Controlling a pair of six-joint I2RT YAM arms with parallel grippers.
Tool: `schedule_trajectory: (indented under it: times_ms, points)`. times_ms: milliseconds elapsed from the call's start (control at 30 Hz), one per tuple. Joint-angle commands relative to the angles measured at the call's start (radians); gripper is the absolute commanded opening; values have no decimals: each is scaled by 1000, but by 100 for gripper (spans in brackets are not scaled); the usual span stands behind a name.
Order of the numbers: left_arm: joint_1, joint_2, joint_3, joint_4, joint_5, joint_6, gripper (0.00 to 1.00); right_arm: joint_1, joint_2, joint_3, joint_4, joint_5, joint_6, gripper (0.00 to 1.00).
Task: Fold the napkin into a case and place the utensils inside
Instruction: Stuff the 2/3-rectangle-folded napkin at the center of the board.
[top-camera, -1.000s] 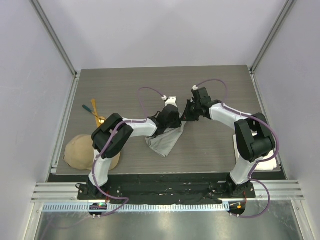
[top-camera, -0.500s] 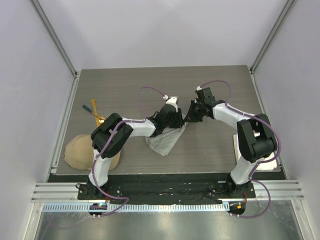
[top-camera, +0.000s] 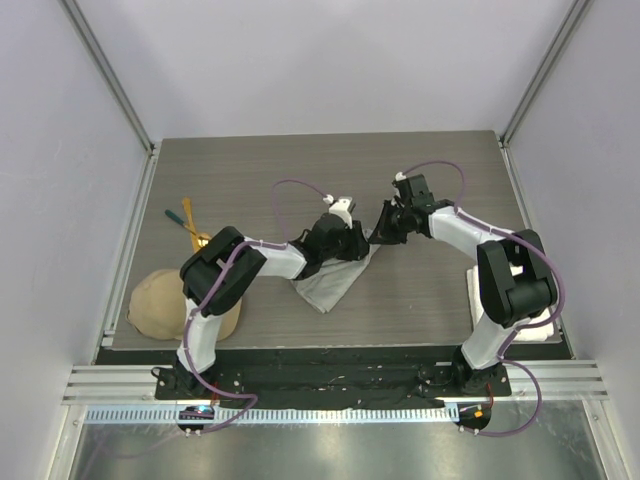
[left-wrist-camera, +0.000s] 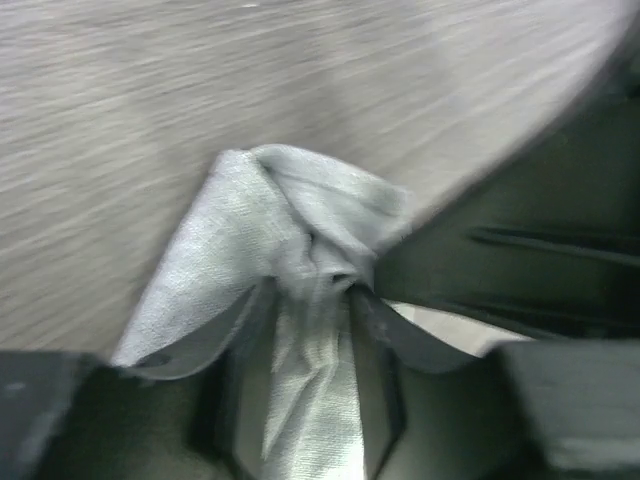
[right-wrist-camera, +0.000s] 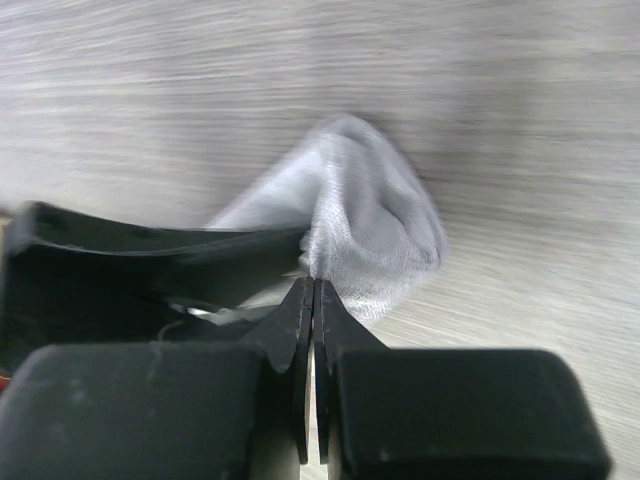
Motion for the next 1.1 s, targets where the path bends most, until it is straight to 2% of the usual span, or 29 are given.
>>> schedule_trajectory:
  times_ms: [0, 100, 333, 533, 700, 767, 933, 1067]
  points:
    - [-47, -35, 6, -33, 89, -1, 43, 23, -4, 30, 104, -126, 2, 5]
    - [-49, -42, 24, -95, 66, 1, 46, 23, 7, 35, 104, -134, -10, 6]
    - [-49, -28, 73, -192, 38, 8, 34, 25, 66, 50, 92, -163, -25, 8]
    - [-49, -43, 99, -274, -13, -2, 36, 23, 94, 15, 87, -160, -33, 7]
    - [-50, -32, 155, -376, -33, 17, 31, 23, 135, 12, 81, -172, -41, 6]
    - [-49, -31, 162, -408, -33, 25, 31, 25, 143, 9, 81, -171, -47, 6]
    - [-54, -46, 161, -431, -33, 94, 40, 23, 148, -8, 72, -177, -58, 6]
    - [-61, -40, 214, -546, -75, 128, 42, 25, 145, -31, 76, -162, -67, 6]
